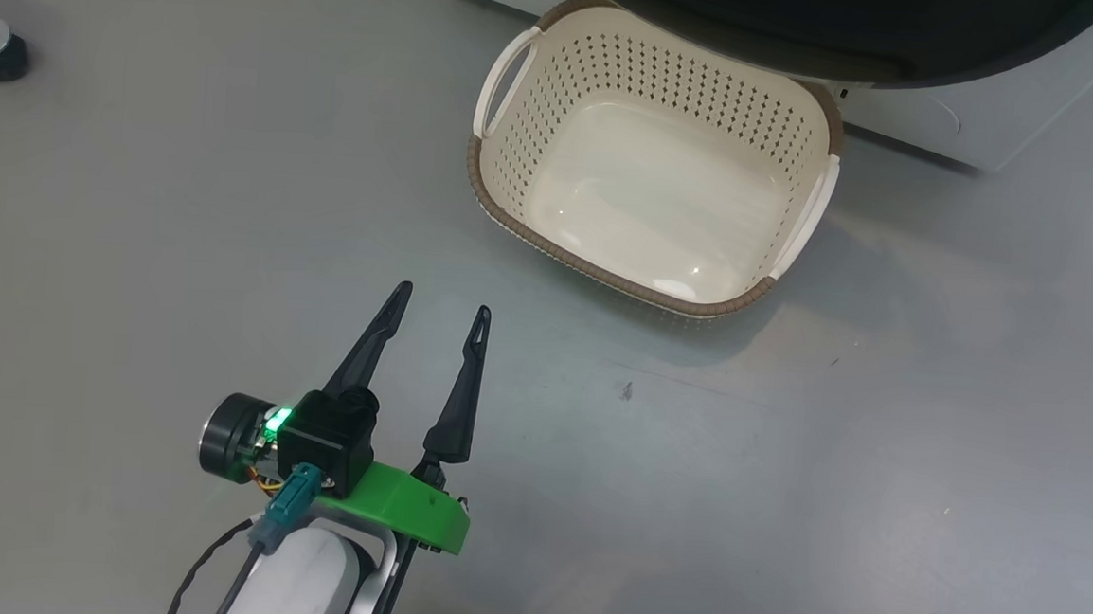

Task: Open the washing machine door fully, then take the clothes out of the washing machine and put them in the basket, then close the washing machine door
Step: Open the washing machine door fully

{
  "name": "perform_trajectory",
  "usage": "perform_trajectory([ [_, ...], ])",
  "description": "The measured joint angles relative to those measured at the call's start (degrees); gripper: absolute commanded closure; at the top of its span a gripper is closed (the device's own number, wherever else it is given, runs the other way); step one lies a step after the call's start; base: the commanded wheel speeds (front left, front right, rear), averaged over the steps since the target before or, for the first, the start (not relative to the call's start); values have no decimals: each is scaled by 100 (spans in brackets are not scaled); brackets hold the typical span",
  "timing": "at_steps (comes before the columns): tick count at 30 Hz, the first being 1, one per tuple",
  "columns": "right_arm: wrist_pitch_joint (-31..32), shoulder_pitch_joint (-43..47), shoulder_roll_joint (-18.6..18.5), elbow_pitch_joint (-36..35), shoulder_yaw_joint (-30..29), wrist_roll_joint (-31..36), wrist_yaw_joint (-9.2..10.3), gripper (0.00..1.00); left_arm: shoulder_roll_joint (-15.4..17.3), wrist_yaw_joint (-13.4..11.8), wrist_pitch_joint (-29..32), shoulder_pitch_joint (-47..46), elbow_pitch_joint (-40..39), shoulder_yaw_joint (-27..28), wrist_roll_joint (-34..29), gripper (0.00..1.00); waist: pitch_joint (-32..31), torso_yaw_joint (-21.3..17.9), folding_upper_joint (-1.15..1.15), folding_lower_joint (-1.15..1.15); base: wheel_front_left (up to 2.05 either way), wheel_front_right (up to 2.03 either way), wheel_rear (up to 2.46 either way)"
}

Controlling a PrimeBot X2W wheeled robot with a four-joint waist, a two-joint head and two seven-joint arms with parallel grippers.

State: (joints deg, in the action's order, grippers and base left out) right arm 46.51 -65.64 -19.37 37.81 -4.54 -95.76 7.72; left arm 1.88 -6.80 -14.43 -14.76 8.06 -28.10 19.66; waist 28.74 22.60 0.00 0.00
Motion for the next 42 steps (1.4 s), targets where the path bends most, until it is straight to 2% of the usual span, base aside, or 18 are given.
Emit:
perform_trajectory([
  [10,171,285,84,214,169,-31,-1,100,1,0,0,10,88,46,-10,0,-276,-59,0,0,0,0,0],
  [24,368,590,409,298,377,-36,0,100,2,0,0,109,214,201,-129,0,-541,-194,0,0,0,0,0],
  [31,350,613,385,271,380,-35,0,100,2,0,0,110,208,190,-160,0,-567,-260,0,0,0,0,0],
  [35,158,611,353,0,330,32,-7,100,2,0,0,110,216,200,-162,0,-577,-289,0,0,0,0,0],
  [38,7,612,309,-113,305,116,-148,100,3,0,0,110,244,218,-171,0,-625,-315,0,0,0,0,0],
  [42,-213,650,145,-277,528,579,-495,100,3,0,0,111,266,256,-178,0,-716,-361,0,0,0,0,0],
])
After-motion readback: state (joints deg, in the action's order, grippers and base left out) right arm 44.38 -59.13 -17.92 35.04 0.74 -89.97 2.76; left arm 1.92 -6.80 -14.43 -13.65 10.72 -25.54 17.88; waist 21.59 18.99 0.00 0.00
